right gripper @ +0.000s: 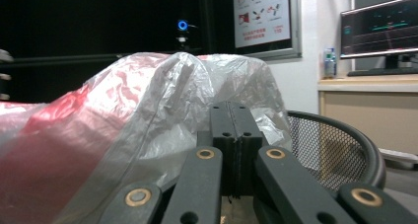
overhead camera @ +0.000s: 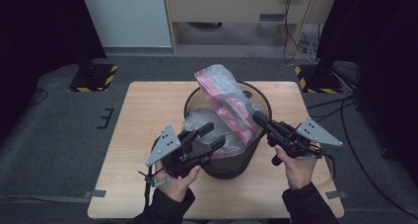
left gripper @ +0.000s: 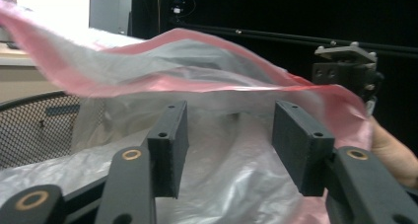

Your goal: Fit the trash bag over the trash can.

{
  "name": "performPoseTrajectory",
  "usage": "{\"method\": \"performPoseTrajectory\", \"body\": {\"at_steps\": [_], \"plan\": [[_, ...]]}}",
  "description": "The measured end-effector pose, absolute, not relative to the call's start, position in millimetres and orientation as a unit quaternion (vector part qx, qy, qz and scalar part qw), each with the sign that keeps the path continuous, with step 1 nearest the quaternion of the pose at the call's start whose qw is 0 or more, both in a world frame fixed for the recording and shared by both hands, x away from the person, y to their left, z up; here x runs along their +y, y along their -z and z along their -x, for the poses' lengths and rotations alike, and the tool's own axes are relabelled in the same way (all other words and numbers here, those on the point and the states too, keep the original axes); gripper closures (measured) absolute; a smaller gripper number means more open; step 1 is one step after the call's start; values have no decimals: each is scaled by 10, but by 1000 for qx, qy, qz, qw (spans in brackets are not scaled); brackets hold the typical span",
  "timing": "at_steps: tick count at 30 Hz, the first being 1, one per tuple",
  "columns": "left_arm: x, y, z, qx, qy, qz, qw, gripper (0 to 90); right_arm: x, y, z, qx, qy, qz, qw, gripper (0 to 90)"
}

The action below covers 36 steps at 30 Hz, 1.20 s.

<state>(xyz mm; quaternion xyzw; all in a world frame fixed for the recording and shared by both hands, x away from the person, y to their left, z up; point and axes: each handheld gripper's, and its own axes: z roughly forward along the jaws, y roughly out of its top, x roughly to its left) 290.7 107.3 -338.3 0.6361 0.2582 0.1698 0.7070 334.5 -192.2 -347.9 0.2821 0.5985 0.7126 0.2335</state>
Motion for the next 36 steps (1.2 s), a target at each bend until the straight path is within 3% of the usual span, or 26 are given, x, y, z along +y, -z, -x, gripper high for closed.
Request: {"method": "performPoseTrajectory", "body": {"at_steps": [10,24,28,36], "plan": [[1117,3419,-2783,233,-173,-647,705,397,-1833,3452,-3405,594,-696,-309,258,900],[1096,3476,-2778,208,-161,-661,703,392,-1834,3424,-3455,588,-692,-325,265,900],[1106,3490,-2794,215,-157,-665,698,435,-1833,3428,-3450,590,-692,-321,265,900],[1157,3522,-2849,232,-128,-662,701,612,-1846,3451,-3449,595,-696,-308,259,900]]}}
